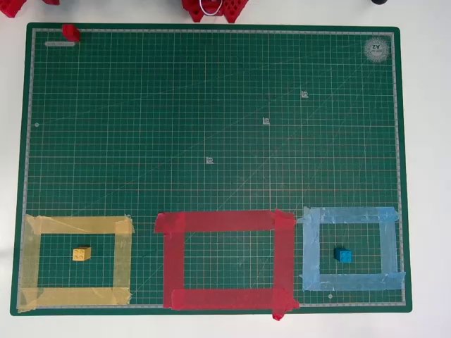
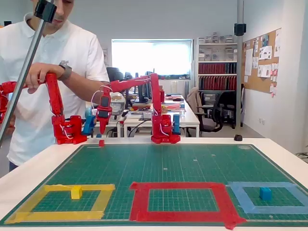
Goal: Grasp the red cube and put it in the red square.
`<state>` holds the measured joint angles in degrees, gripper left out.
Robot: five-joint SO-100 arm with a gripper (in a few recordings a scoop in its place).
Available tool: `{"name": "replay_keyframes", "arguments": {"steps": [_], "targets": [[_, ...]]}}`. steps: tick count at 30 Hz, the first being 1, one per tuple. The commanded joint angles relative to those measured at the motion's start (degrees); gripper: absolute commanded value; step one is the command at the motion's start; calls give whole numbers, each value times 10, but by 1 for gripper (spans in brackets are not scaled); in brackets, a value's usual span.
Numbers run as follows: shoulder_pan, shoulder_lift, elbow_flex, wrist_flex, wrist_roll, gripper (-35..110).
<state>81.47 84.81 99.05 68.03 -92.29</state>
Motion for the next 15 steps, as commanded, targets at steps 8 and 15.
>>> {"name": "replay_keyframes", "arguments": {"steps": [8, 15], "targets": [[-33, 38, -70, 54, 20, 7], [-52, 38, -138, 158, 20, 10]]}}
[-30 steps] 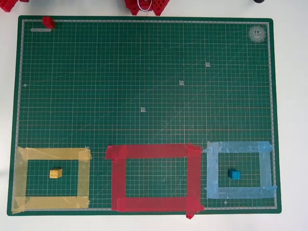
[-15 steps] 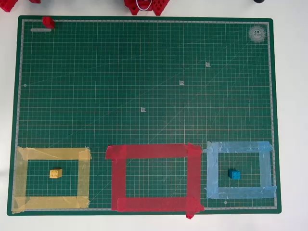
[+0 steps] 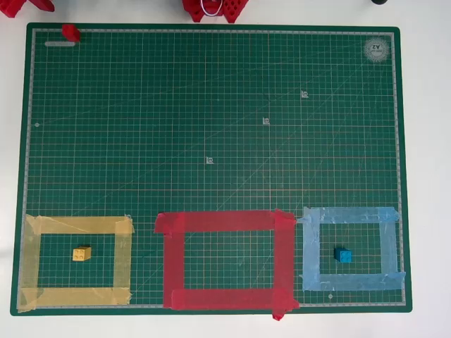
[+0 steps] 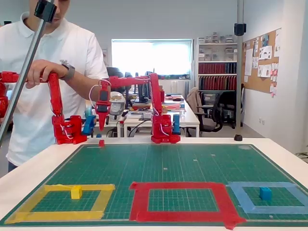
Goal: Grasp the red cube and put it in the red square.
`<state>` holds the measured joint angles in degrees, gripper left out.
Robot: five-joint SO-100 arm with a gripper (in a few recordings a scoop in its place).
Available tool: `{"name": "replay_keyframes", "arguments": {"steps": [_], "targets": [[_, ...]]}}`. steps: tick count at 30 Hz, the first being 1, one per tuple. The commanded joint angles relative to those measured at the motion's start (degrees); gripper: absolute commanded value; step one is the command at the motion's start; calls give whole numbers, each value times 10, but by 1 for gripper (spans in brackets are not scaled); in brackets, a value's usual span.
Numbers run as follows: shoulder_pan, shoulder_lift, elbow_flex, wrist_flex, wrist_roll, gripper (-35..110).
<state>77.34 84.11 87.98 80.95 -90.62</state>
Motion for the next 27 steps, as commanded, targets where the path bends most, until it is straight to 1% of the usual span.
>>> {"name": "replay_keyframes", "arguments": {"steps": [1, 5, 11, 14, 27], "targets": [[-13, 43, -22, 29, 1, 11], [-24, 42, 1, 11, 1, 13], [-25, 40, 54, -52, 4, 14], [-24, 40, 61, -54, 4, 17], [1, 30, 91, -105, 4, 17]]}}
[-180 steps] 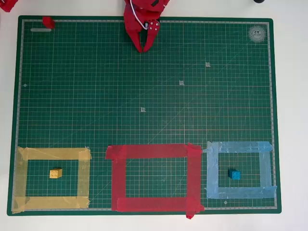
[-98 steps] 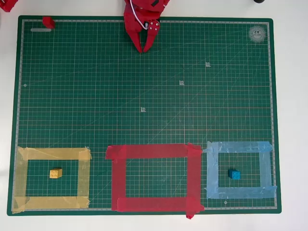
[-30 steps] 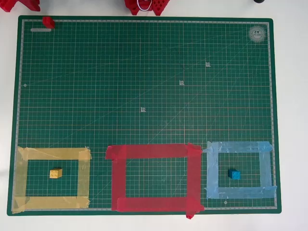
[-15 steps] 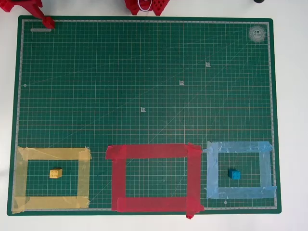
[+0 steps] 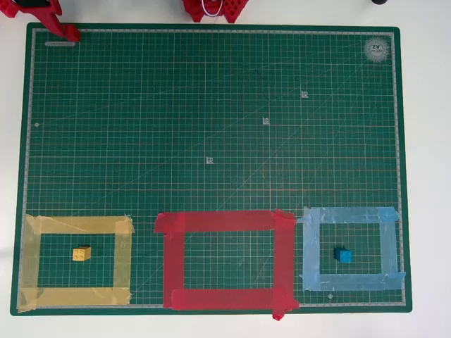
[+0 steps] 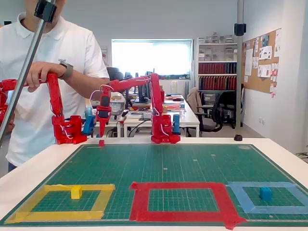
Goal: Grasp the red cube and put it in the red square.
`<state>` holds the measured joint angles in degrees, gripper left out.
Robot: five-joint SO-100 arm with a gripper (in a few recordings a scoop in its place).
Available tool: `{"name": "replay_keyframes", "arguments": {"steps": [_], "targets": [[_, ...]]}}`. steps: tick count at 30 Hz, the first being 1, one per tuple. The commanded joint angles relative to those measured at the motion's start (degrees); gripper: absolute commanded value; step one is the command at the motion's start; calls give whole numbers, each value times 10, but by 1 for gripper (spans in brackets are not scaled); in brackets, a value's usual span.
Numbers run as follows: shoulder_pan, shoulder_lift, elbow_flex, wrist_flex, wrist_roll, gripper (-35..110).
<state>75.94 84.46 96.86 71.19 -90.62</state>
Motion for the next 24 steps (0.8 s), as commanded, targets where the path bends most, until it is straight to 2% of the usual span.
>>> {"name": "replay_keyframes", "arguments": {"steps": [1, 12, 24], "targets": [[15, 23, 3, -8, 4, 17], [25, 10, 25, -66, 4, 17], [23, -13, 23, -69, 4, 17]]}}
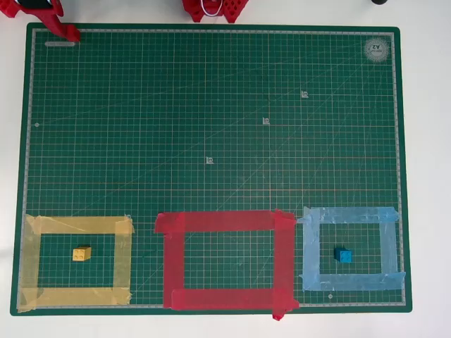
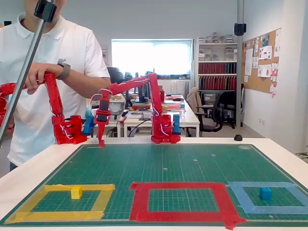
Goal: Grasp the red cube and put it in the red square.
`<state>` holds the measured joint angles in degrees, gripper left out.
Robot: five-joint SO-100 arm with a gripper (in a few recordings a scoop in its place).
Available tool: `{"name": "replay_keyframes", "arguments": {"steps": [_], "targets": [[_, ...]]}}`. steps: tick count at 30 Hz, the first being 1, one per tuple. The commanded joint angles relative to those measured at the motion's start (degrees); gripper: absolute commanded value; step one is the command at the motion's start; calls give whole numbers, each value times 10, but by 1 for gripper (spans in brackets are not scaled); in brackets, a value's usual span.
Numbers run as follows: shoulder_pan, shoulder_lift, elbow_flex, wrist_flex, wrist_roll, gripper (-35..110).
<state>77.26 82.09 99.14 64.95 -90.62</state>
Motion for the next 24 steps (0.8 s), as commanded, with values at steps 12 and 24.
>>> {"name": "replay_keyframes", "arguments": {"steps": [12, 24], "targets": [[3, 0, -1, -11, 2, 17], [-4, -8, 0, -17, 0, 17]]}}
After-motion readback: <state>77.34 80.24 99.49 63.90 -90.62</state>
